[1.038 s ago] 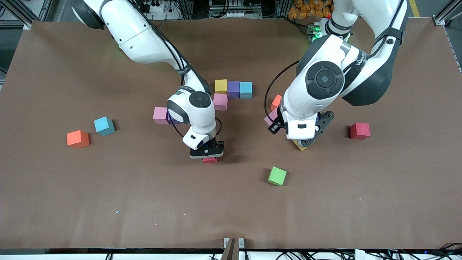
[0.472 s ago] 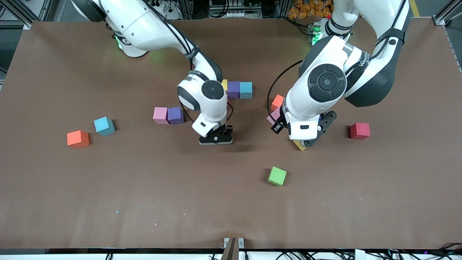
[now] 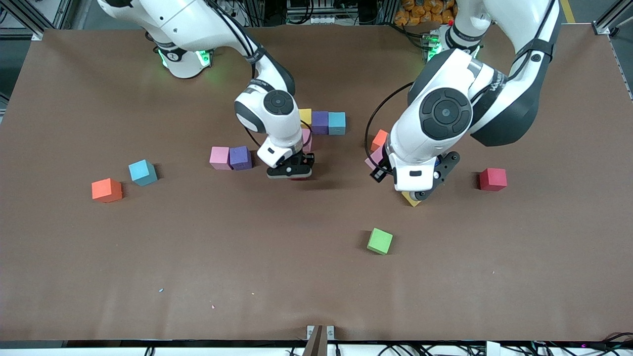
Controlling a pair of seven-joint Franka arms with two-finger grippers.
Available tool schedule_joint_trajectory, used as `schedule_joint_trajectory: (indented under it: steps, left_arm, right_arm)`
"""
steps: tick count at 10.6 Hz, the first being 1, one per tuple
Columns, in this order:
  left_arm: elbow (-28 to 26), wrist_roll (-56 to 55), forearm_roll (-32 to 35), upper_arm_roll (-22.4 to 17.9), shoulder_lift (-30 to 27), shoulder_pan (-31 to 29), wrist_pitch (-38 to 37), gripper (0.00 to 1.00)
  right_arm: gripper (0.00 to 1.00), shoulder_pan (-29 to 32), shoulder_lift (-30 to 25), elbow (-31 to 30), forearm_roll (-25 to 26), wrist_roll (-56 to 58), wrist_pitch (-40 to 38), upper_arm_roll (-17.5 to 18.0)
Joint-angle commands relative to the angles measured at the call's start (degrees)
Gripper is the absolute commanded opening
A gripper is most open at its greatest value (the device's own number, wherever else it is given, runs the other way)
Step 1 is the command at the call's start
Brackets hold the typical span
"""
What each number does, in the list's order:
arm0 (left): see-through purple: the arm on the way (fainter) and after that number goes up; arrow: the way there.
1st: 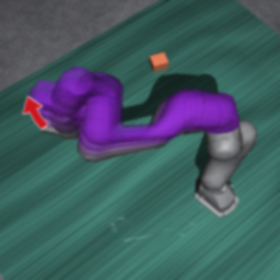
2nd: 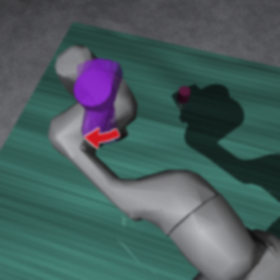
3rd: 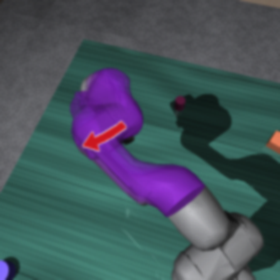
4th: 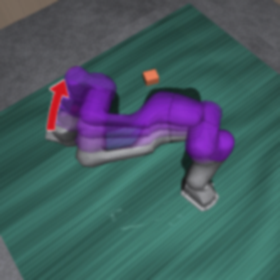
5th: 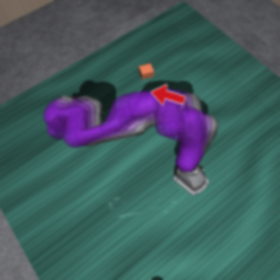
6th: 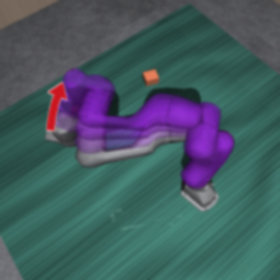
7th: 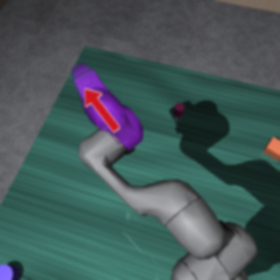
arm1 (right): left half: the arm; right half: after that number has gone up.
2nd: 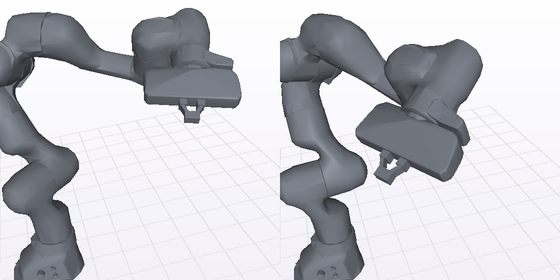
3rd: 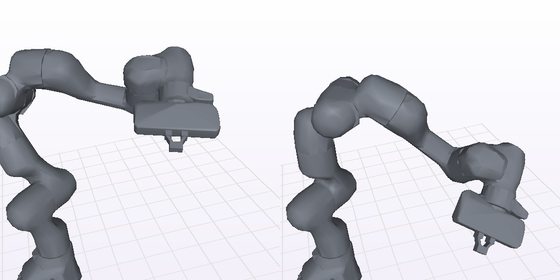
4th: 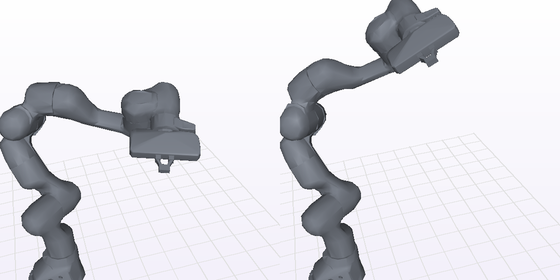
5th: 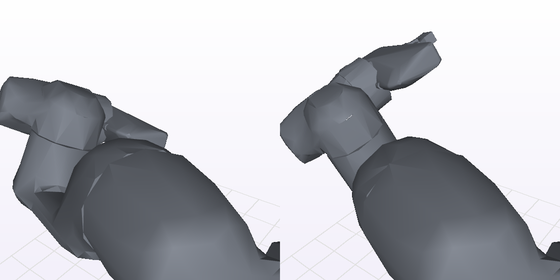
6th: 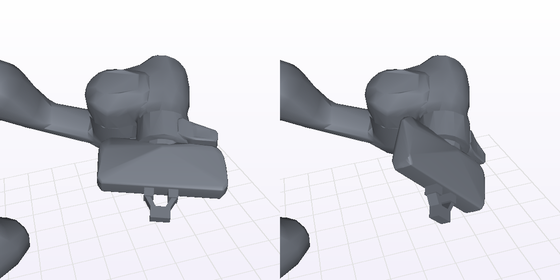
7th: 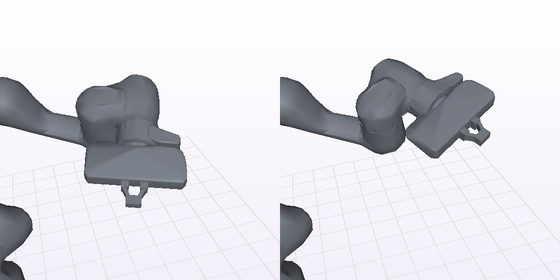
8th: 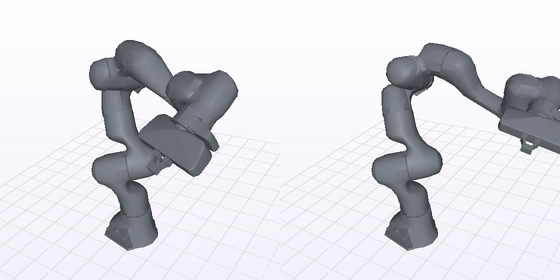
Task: Arrange 11 blocks into digit 3
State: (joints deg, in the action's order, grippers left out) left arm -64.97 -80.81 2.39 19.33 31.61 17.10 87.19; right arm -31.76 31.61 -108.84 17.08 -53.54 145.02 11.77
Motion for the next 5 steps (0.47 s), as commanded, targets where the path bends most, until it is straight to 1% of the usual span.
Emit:
schedule_joint_trajectory:
  steps: [1, 3, 5]
  left_arm:
    - [-0.9, 0.9, -0.9, 0.0, -1.8, -0.3, -1.9, 0.0]
    - [-0.9, 1.0, -0.6, 0.0, -1.6, 0.9, -2.0, 0.0]
    - [-0.8, 1.3, -0.7, 0.1, -1.8, 0.9, -2.0, 0.0]
  right_arm:
    - [0.28, -0.5, -3.6, -4.8, -0.7, -2.4, 1.5, 0.0]
    - [0.28, -1.1, -4.0, -5.6, -0.7, -4.4, 1.5, 0.0]
    - [0.27, -1.7, -3.8, -5.5, -0.6, -5.4, 1.5, 0.0]
